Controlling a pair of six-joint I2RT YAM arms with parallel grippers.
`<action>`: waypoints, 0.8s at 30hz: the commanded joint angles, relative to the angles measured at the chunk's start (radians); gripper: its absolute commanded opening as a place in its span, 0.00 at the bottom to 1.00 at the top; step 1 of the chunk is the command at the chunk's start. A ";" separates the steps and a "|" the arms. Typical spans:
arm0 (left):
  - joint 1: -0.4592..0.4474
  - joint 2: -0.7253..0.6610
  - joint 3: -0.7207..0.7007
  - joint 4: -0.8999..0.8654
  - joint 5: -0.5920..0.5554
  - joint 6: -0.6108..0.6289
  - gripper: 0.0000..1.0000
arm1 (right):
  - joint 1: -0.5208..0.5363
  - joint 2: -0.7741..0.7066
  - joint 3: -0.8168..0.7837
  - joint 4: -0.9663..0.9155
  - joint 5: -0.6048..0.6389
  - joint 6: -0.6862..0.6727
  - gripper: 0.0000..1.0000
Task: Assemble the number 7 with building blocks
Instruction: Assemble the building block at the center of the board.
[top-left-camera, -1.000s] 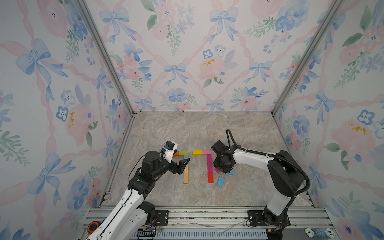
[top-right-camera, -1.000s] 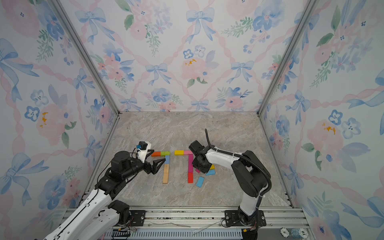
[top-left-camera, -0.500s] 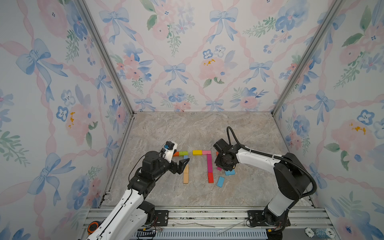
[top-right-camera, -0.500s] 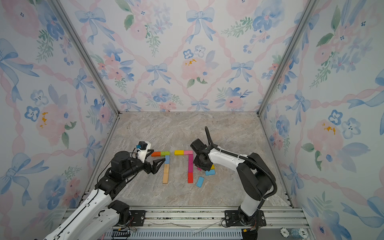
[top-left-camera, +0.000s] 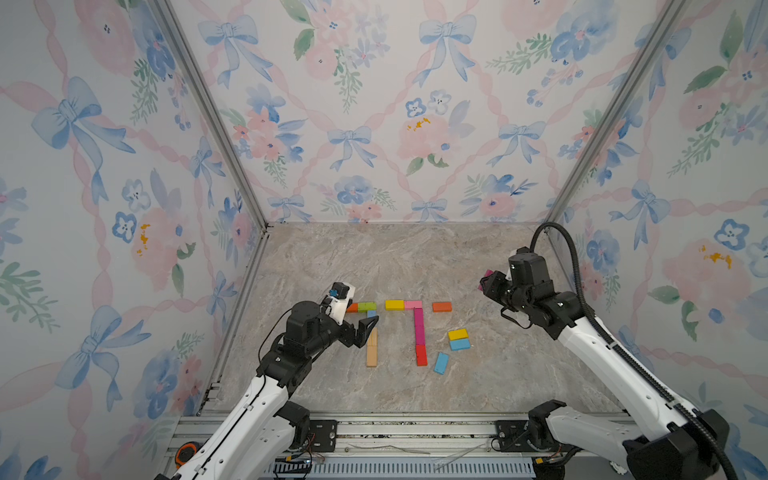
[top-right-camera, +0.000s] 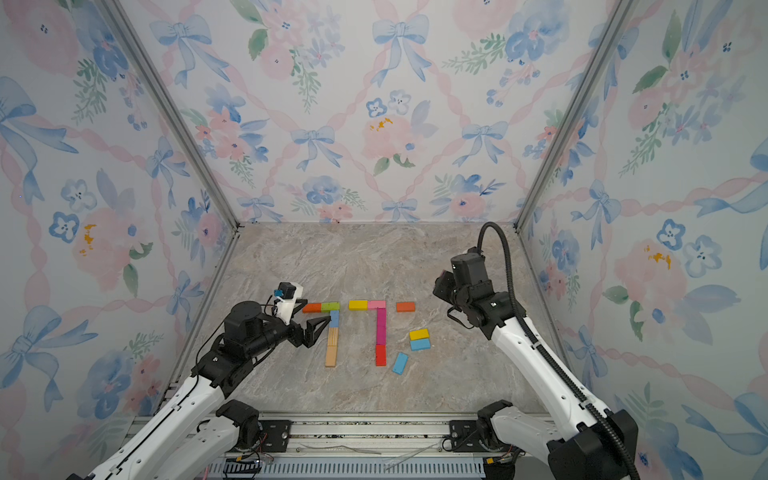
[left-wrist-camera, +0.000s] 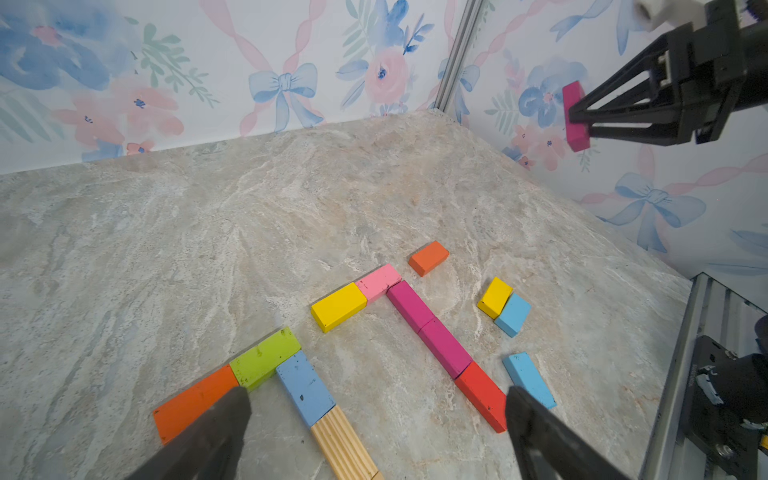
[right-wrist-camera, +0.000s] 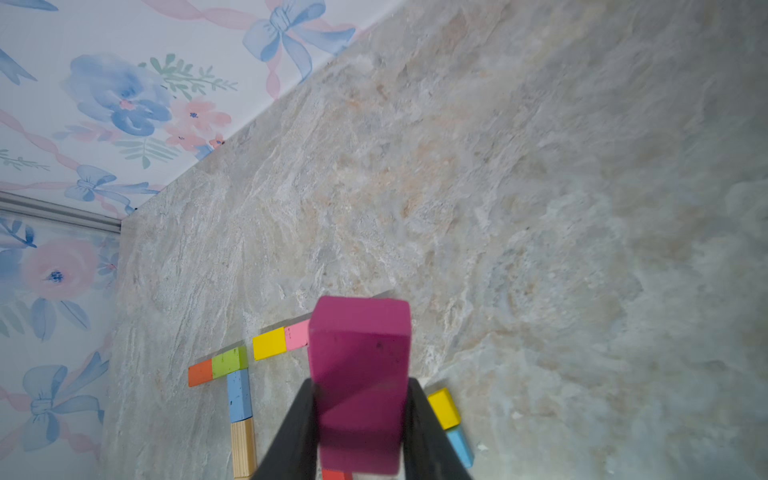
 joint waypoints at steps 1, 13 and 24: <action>0.008 0.009 -0.015 0.013 -0.012 0.029 0.98 | -0.043 -0.043 -0.035 0.063 -0.016 -0.169 0.24; 0.009 0.029 -0.019 0.017 -0.028 0.027 0.98 | -0.124 -0.112 -0.040 0.166 -0.128 -0.528 0.21; 0.009 0.037 -0.018 0.016 -0.025 0.027 0.98 | -0.124 -0.082 0.067 0.045 -0.109 -0.777 0.21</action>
